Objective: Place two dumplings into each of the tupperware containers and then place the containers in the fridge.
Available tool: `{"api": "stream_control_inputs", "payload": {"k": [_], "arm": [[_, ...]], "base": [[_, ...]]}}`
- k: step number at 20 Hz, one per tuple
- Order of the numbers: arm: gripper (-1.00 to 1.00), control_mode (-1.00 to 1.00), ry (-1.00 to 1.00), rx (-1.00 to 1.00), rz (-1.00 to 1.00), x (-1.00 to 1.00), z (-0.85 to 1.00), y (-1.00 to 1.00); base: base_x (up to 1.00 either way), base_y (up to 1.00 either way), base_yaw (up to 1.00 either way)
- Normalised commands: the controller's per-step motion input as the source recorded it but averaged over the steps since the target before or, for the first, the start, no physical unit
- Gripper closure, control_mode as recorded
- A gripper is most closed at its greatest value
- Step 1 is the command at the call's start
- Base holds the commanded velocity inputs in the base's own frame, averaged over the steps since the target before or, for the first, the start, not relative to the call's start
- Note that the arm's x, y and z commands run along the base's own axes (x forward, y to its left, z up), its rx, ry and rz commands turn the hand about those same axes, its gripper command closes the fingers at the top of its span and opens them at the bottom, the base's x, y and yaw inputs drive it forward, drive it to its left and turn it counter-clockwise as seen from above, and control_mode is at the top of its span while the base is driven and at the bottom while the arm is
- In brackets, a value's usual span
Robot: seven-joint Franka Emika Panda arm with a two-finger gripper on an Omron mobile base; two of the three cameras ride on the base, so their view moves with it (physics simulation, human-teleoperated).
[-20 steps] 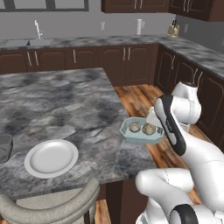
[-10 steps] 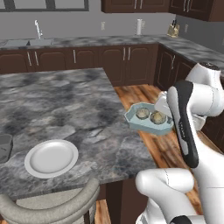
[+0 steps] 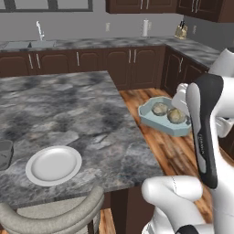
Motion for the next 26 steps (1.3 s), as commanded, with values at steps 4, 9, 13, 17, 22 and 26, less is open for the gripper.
{"api": "stream_control_inputs", "payload": {"k": [4, 9, 13, 17, 22, 26], "arm": [[1.00, -1.00, 0.00, 0.00, -0.11, -0.49, 0.52, 0.29], [1.00, -1.00, 0.03, 0.00, -0.03, -0.52, 0.24, 0.05], [1.00, -1.00, 0.00, 0.00, 0.00, -0.56, 0.00, 0.00], [1.00, -1.00, 0.00, 0.00, 0.00, -0.35, 0.00, 0.00], [1.00, 1.00, 0.00, 0.00, 0.00, -0.05, 0.00, 0.00], [1.00, 1.00, 0.00, 0.00, 0.00, 0.00, 0.00, 0.00]], "base": [[0.00, 0.00, 0.00], [0.00, 0.00, 0.00], [0.00, 0.00, 0.00], [0.00, 0.00, 0.00], [-0.07, 0.00, 0.00], [-0.84, -0.12, 0.00]]}}
